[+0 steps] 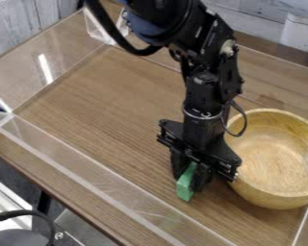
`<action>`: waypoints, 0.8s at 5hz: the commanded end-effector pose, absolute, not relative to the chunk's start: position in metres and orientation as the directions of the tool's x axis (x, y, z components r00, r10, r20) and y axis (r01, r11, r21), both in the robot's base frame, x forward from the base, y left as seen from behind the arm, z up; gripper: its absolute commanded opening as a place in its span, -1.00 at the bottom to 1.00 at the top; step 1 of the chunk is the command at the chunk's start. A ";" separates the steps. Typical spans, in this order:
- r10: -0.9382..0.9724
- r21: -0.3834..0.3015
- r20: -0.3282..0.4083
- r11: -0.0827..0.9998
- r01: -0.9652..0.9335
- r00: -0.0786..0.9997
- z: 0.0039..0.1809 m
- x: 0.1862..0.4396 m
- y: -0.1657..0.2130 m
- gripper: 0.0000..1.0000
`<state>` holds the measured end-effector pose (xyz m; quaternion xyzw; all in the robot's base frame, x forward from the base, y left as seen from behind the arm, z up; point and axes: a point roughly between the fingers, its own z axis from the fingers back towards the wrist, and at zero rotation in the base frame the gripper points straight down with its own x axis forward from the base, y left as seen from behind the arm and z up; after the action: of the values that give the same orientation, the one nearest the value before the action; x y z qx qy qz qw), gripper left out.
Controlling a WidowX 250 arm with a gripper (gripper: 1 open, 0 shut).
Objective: Put the green block in the brown bowl
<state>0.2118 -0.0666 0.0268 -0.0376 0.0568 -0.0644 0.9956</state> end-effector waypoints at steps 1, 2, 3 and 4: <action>-0.193 -0.093 -0.079 0.978 0.185 0.978 0.026 0.216 -0.081 -1.00; -0.205 -0.095 -0.089 0.976 0.197 0.975 0.024 0.215 -0.085 -1.00; -0.215 -0.098 -0.099 0.974 0.206 0.971 0.023 0.213 -0.088 -1.00; -0.225 -0.102 -0.108 0.971 0.215 0.968 0.023 0.211 -0.091 -1.00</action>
<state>0.2108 -0.0803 0.0194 -0.0376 0.0681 -0.0874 0.9931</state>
